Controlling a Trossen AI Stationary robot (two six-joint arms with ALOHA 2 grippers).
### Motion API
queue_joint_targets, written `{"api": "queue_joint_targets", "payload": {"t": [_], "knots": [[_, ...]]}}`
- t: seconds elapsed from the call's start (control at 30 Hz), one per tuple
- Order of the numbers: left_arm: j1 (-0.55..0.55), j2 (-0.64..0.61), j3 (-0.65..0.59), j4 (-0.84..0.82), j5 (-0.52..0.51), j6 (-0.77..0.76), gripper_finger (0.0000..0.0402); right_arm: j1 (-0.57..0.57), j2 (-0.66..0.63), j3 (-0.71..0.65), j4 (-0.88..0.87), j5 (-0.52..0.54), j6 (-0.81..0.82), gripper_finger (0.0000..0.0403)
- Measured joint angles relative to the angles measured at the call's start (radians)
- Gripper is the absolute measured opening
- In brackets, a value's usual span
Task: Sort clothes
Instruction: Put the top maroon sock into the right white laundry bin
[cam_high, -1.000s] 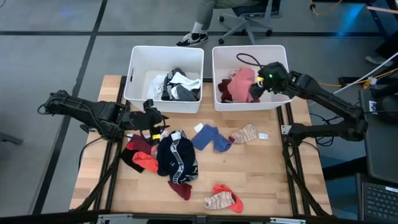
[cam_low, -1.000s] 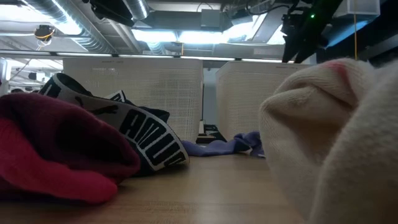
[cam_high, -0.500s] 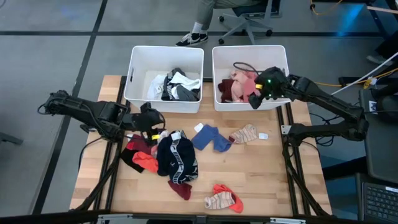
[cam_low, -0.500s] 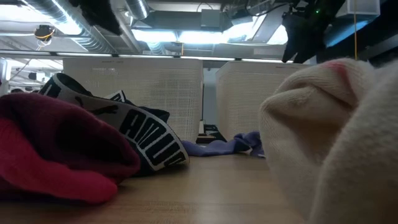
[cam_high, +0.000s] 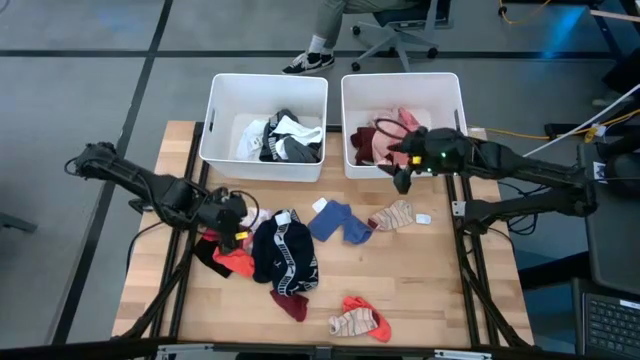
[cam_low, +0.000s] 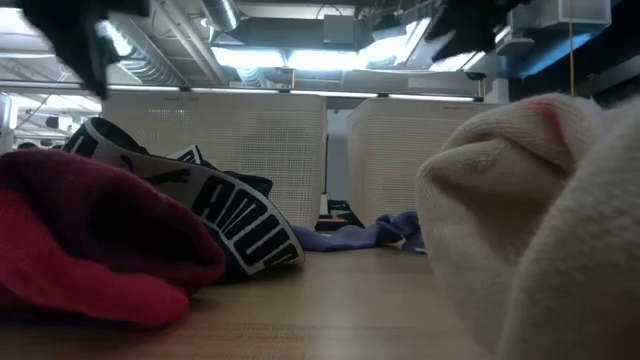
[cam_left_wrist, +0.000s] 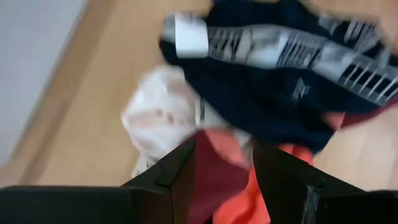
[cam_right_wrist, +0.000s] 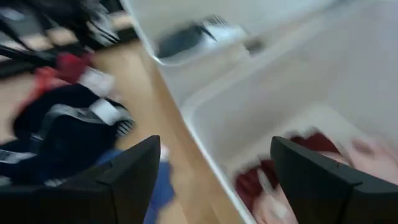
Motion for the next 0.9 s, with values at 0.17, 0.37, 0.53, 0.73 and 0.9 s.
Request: {"api": "queue_joint_targets", "payload": {"t": [0.17,0.37,0.53,0.73,0.9], "knots": [[-0.053,0.000,-0.103,0.011,0.019,-0.052,0.0150,0.093,0.009,-0.055,0.173,0.002,-0.063,0.0305],[-0.084,0.000,-0.202,0.117,0.055,-0.044,0.0150,0.156,0.014,-0.161,0.387,0.008,-0.123,0.0305],[-0.084,0.000,-0.244,0.197,0.090,0.034,0.0150,0.193,0.014,-0.268,0.581,0.007,-0.162,0.0305],[-0.084,0.000,-0.287,0.249,0.090,0.102,0.0150,0.204,0.014,-0.398,0.799,-0.011,-0.182,0.0305],[-0.078,0.000,-0.320,0.271,0.054,0.103,0.0150,0.202,0.014,-0.485,0.929,-0.011,-0.181,0.0305]]}}
